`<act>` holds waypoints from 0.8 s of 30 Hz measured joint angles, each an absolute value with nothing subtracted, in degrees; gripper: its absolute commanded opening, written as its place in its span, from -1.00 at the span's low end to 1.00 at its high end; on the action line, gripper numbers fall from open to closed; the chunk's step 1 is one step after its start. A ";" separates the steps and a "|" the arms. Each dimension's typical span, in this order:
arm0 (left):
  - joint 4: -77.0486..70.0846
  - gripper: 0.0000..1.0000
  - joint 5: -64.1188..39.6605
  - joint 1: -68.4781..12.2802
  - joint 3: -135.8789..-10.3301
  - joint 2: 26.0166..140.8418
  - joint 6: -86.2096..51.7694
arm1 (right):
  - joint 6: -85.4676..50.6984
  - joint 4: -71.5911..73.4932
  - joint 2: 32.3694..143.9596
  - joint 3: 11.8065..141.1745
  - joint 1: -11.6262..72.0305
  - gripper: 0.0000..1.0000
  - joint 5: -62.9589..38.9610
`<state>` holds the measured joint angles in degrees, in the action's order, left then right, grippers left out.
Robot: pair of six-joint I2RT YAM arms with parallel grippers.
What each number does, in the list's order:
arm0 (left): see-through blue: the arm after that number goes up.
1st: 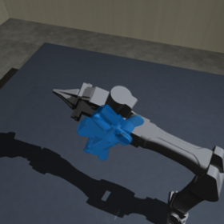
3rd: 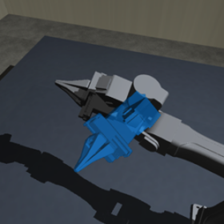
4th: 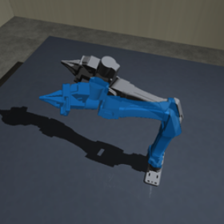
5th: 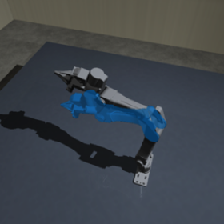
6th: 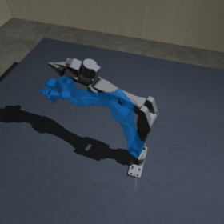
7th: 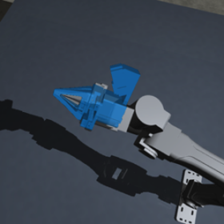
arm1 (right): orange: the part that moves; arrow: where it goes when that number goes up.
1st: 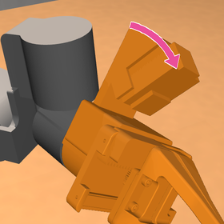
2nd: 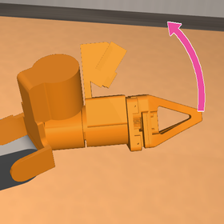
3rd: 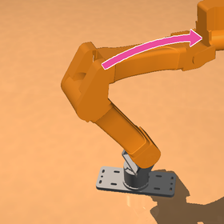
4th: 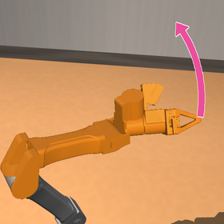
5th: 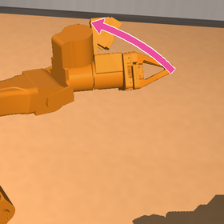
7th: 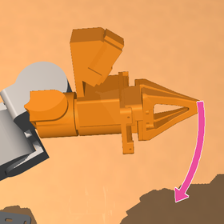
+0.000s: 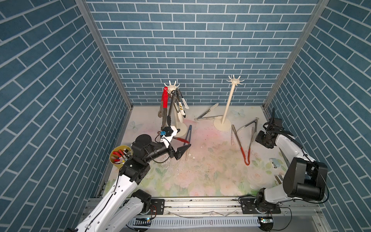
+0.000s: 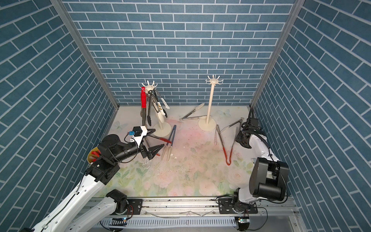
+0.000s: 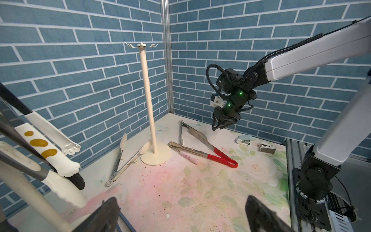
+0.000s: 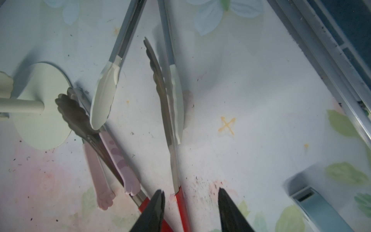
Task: Hang food tongs on kitchen utensil racks
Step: Pick up the food tongs from the center of the board.
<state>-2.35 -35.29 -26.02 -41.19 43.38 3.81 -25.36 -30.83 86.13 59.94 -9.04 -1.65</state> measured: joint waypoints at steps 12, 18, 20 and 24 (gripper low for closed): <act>-2.02 0.99 -35.09 -26.13 -41.08 41.34 4.36 | -25.69 -27.90 99.94 70.02 -10.94 -0.20 -0.10; -1.96 0.99 -34.76 -26.17 -40.80 41.15 4.54 | -25.69 -27.64 104.38 74.72 -10.94 -0.22 -0.32; -1.87 0.99 -34.76 -26.17 -40.77 41.15 4.54 | -25.69 -27.42 105.69 75.88 -10.94 -0.23 -0.40; -1.83 0.99 -34.72 -26.17 -40.77 41.21 4.54 | -25.69 -27.03 108.36 77.23 -10.94 -0.28 -0.69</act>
<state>-1.83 -34.72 -26.17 -40.77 41.21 4.54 -25.69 -27.03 108.36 77.23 -10.94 -0.69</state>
